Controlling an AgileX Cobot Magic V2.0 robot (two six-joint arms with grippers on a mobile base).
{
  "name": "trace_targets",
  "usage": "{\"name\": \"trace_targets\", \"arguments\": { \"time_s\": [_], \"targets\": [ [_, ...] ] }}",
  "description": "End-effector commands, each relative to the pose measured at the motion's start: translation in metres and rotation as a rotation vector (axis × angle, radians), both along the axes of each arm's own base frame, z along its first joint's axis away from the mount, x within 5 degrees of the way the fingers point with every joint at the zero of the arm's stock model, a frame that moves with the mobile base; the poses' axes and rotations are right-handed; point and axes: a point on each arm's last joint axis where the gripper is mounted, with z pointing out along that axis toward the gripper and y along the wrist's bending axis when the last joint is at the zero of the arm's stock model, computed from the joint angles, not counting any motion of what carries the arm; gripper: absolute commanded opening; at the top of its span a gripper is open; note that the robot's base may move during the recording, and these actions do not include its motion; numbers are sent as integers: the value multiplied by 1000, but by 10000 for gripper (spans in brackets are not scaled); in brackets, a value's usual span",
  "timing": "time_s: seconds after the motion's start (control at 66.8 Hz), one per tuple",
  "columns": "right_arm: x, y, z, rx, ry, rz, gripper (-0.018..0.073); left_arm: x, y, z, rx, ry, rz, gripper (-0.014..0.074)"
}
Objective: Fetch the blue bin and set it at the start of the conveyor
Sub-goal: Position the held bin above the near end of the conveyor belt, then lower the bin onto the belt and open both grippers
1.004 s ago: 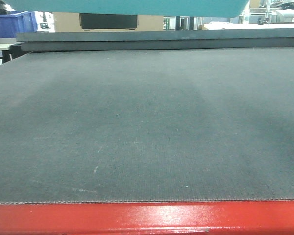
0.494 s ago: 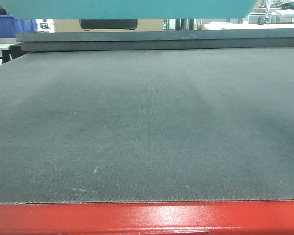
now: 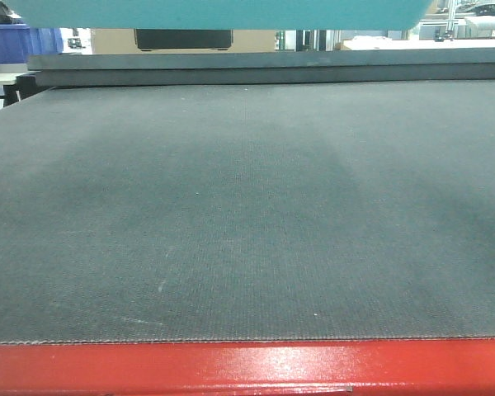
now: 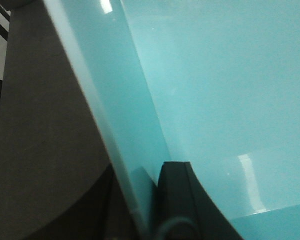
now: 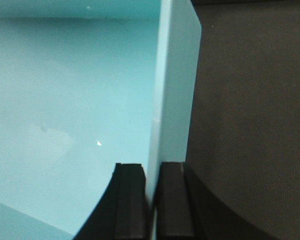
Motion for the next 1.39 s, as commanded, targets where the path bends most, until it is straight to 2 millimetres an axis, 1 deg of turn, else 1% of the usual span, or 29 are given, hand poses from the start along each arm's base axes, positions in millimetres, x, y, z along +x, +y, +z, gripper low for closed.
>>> {"name": "trace_targets", "arguments": {
  "time_s": [0.0, 0.06, 0.18, 0.225, 0.315, 0.375, 0.479, 0.629, 0.659, 0.794, 0.944, 1.064, 1.124, 1.154, 1.213, 1.228, 1.243, 1.258, 1.273, 1.288, 1.303, 1.318, 1.333, 1.348, 1.363, 1.378],
  "targets": [
    [1, -8, 14, -58, -86, -37, -151, 2, 20, 12, 57, -56, 105, -111],
    [9, -7, 15, -86, -53, -31, -151, 3, 21, 17, -39, -45, 100, -111],
    [33, -3, 15, -126, 27, -14, -151, 12, 27, 24, -234, -14, 105, -111],
    [41, -2, 13, -135, 62, -5, -151, 18, 29, 23, -287, 8, 107, -111],
    [60, 2, 6, -155, 128, 7, -151, 29, 33, 16, -331, 49, 110, -111],
    [71, 3, -2, -179, 167, 8, -151, 41, 32, 5, -345, 94, 114, -111],
    [91, 4, -23, -198, 245, 11, -151, 59, 27, -13, -331, 135, 121, -111],
    [114, 8, -62, -235, 402, 30, -151, 84, 17, -43, -325, 218, 127, -111],
    [120, 8, -72, -244, 436, 33, -151, 92, 14, -53, -321, 247, 131, -111],
    [138, 10, -101, -270, 510, 35, -151, 109, 8, -81, -297, 320, 145, -111],
    [152, 11, -123, -294, 543, 31, -151, 125, 3, -109, -272, 389, 160, -111],
    [159, 11, -138, -299, 576, 32, -151, 132, 0, -125, -262, 427, 167, -106],
    [161, 11, -142, -300, 587, 34, -147, 135, -1, -131, -256, 442, 170, -57],
    [161, 12, -142, -301, 589, 34, -129, 135, -1, -132, -252, 445, 168, -20],
    [161, 12, -142, -301, 589, 34, -31, 135, -1, -133, -243, 449, 160, 103],
    [161, 12, -142, -300, 587, 34, 1, 135, -1, -133, -241, 449, 158, 120],
    [161, 12, -142, -300, 587, 34, 36, 136, -1, -133, -239, 448, 154, 155],
    [161, 12, -142, -300, 587, 34, 74, 136, -1, -133, -238, 448, 153, 212],
    [161, 12, -142, -300, 587, 34, 135, 136, -1, -132, -238, 446, 152, 253],
    [161, 12, -142, -300, 587, 34, 178, 136, -1, -132, -239, 444, 151, 316],
    [161, 12, -142, -300, 587, 34, 221, 136, -1, -132, -239, 444, 151, 338],
    [161, 12, -142, -300, 587, 34, 265, 136, -1, -132, -240, 442, 150, 382],
    [161, 12, -142, -300, 587, 34, 288, 136, -1, -132, -240, 442, 150, 427],
    [161, 12, -142, -300, 587, 34, 354, 136, -1, -132, -240, 442, 150, 471],
    [161, 12, -142, -300, 587, 34, 397, 136, -1, -132, -240, 442, 150, 536],
    [161, 11, -142, -302, 586, 33, 438, 136, -1, -132, -237, 443, 151, 578]
  ]
}}
